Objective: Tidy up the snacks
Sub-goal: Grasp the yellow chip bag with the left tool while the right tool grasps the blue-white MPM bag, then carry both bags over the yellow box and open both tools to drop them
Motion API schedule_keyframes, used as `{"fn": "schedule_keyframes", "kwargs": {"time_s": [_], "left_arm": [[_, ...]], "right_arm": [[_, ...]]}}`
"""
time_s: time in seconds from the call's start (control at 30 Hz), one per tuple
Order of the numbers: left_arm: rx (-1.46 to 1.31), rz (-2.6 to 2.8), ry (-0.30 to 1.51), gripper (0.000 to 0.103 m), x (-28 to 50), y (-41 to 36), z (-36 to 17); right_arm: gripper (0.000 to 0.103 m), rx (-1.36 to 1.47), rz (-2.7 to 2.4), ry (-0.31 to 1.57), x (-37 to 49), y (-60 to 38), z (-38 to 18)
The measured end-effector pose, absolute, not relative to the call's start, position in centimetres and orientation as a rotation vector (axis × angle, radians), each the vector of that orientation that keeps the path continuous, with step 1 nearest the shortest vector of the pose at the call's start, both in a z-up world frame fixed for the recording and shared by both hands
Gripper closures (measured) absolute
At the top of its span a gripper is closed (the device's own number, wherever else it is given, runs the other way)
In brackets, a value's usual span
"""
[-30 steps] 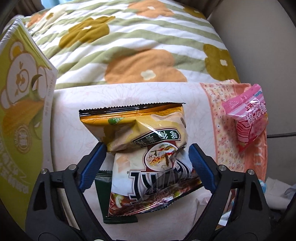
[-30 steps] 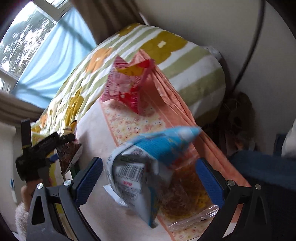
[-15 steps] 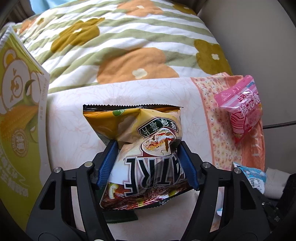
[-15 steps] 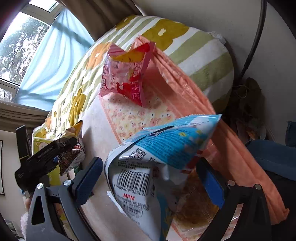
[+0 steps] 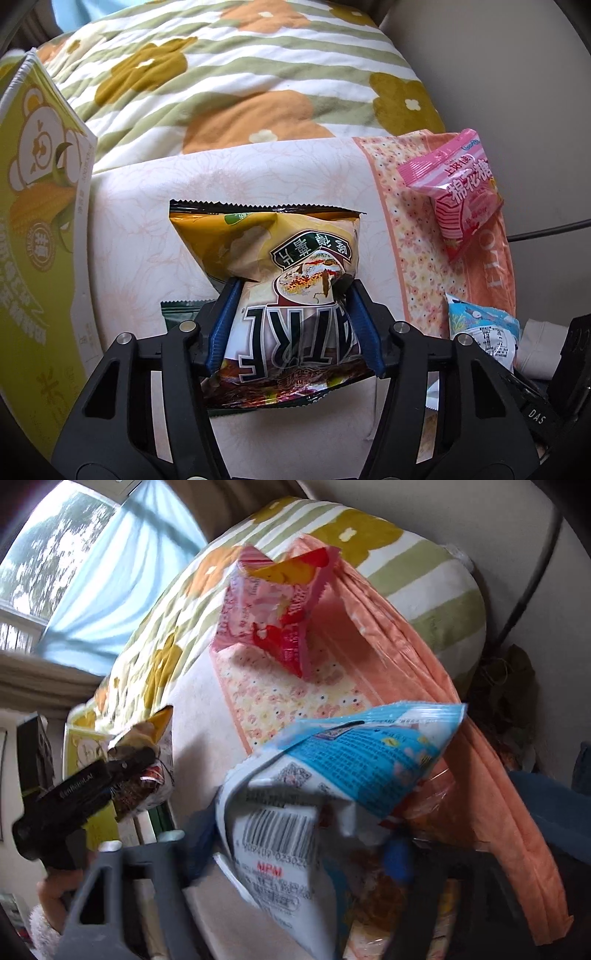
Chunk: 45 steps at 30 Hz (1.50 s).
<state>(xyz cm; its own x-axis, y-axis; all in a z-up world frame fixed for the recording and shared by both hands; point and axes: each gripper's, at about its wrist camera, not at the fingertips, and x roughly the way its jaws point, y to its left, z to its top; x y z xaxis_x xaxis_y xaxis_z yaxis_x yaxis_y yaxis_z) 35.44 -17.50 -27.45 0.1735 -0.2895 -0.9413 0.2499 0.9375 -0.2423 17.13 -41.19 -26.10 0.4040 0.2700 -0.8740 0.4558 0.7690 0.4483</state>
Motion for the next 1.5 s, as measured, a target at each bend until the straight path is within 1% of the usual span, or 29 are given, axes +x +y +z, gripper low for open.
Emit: {"fn": "schedule_keyframes", "kwargs": {"time_s": [0.1,0.23,0.37,0.57,0.8,1.0,1.2,1.37,1.5], "left_arm": [[-0.029,-0.385,1.319,0.049,34.9,-17.5,-26.5],[-0.038,-0.387,1.280,0.049,33.9,-17.4,-24.5],[-0.051,-0.384,1.228,0.049,32.8,-17.1,-22.0],[-0.092,-0.363,1.121,0.049,30.9,-15.9,-16.7],[-0.146,-0.314,1.017,0.049,29.3,-13.0,-10.6],[-0.187,-0.241,0.931,0.049,28.9,-7.5,-6.2],[-0.223,-0.165,0.900,0.049,30.1,0.2,-5.0],[-0.234,-0.123,0.924,0.049,32.3,6.8,-6.3],[-0.228,-0.100,0.969,0.049,35.1,11.6,-8.4]], "right_arm": [[0.041,0.705,-0.115,1.167,16.9,-41.1,-25.6],[0.041,0.679,-0.097,1.139,16.4,-40.9,-24.3],[0.041,0.619,-0.072,1.097,15.9,-40.9,-21.9],[0.041,0.494,0.003,1.021,16.3,-40.1,-17.4],[0.041,0.331,0.137,0.916,18.0,-37.6,-11.7],[0.041,0.278,0.283,0.864,20.1,-33.3,-8.4],[0.041,0.236,0.390,0.838,22.5,-27.0,-6.8],[0.041,0.228,0.433,0.836,25.6,-20.8,-6.6],[0.041,0.221,0.448,0.856,28.3,-15.9,-7.4]]}}
